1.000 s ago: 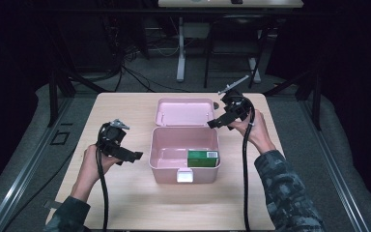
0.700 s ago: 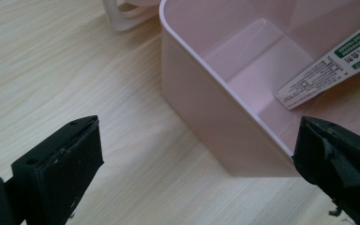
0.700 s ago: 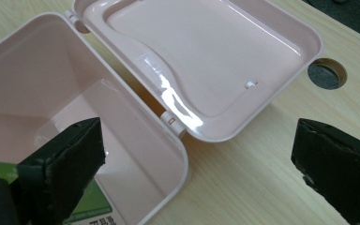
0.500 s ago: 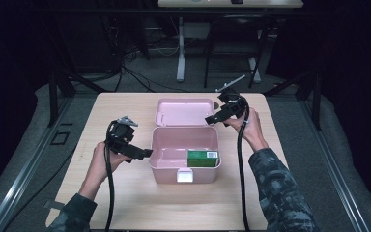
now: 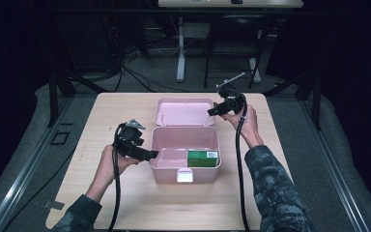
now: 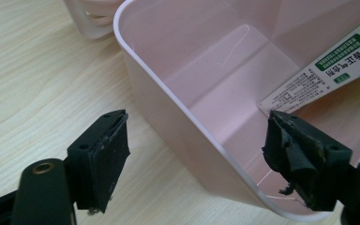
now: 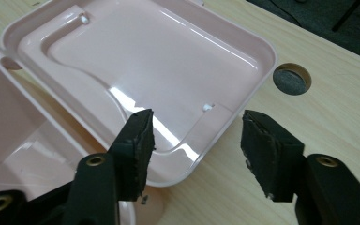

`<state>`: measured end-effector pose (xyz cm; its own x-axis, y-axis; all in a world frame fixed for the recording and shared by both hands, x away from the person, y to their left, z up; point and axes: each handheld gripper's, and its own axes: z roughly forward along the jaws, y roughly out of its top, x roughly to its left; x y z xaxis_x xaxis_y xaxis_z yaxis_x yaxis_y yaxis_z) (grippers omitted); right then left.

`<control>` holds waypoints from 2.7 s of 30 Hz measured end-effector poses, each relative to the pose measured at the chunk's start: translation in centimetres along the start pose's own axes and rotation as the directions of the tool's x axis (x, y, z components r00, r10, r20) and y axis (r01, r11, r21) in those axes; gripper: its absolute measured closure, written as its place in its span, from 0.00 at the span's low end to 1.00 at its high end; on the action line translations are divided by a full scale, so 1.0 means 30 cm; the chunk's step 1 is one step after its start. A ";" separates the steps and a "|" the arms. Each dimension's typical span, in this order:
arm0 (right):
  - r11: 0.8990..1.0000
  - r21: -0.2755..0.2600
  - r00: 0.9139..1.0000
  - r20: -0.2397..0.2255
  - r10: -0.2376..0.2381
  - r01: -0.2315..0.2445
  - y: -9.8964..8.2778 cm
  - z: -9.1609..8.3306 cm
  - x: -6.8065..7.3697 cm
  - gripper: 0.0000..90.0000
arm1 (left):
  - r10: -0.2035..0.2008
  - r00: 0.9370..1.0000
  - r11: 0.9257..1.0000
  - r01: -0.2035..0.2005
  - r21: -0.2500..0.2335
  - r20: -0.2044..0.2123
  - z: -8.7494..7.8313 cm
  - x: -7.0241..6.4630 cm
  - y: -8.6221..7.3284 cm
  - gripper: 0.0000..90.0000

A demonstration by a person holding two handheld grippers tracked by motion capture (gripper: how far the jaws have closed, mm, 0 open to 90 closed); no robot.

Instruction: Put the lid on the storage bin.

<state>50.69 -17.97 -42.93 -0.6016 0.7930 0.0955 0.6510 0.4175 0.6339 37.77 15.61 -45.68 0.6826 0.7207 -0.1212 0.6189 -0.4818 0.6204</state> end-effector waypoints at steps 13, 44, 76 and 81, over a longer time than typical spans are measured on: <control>0.997 -0.008 0.993 0.089 0.074 -0.074 0.007 0.108 -0.041 0.61 | -0.009 1.000 1.000 0.009 0.010 0.006 0.035 -0.010 -0.009 0.46; 0.975 0.020 0.968 0.124 0.219 -0.223 0.018 0.230 -0.091 0.82 | -0.017 1.000 1.000 0.016 -0.010 -0.003 0.047 -0.011 -0.022 0.63; 0.956 -0.124 0.955 0.096 0.280 -0.267 0.024 0.143 -0.070 0.89 | -0.008 1.000 1.000 0.008 -0.008 -0.016 0.052 -0.014 -0.020 0.63; 0.953 -0.152 0.956 0.089 0.278 -0.263 0.025 0.110 -0.064 0.90 | -0.012 1.000 1.000 0.012 -0.010 -0.016 0.053 -0.014 -0.020 0.63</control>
<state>53.86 -17.71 -45.16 -0.3534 0.9140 0.1991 0.7077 0.1220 0.6959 37.74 14.81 -47.21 0.6687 0.7343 -0.1165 0.6230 -0.4679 0.6269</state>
